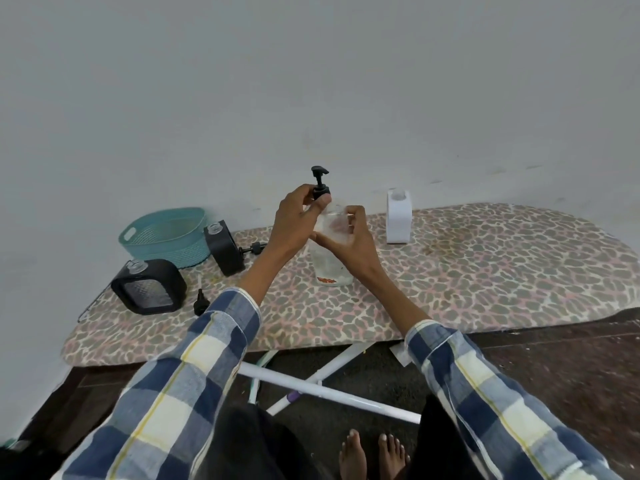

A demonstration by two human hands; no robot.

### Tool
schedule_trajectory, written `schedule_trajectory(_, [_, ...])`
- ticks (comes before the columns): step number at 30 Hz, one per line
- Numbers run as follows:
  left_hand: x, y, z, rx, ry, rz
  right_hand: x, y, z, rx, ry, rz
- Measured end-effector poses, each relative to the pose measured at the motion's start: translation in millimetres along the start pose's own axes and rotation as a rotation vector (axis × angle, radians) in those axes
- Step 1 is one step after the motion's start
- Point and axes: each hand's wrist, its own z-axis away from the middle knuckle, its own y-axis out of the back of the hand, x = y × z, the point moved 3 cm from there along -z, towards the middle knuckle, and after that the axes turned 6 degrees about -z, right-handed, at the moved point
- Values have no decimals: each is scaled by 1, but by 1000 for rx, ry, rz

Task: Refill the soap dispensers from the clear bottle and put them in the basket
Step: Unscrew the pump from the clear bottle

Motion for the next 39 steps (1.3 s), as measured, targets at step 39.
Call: schedule_trajectory(39, [1,-15,27,-96,55,517,40,3,23,-138,-101,-35])
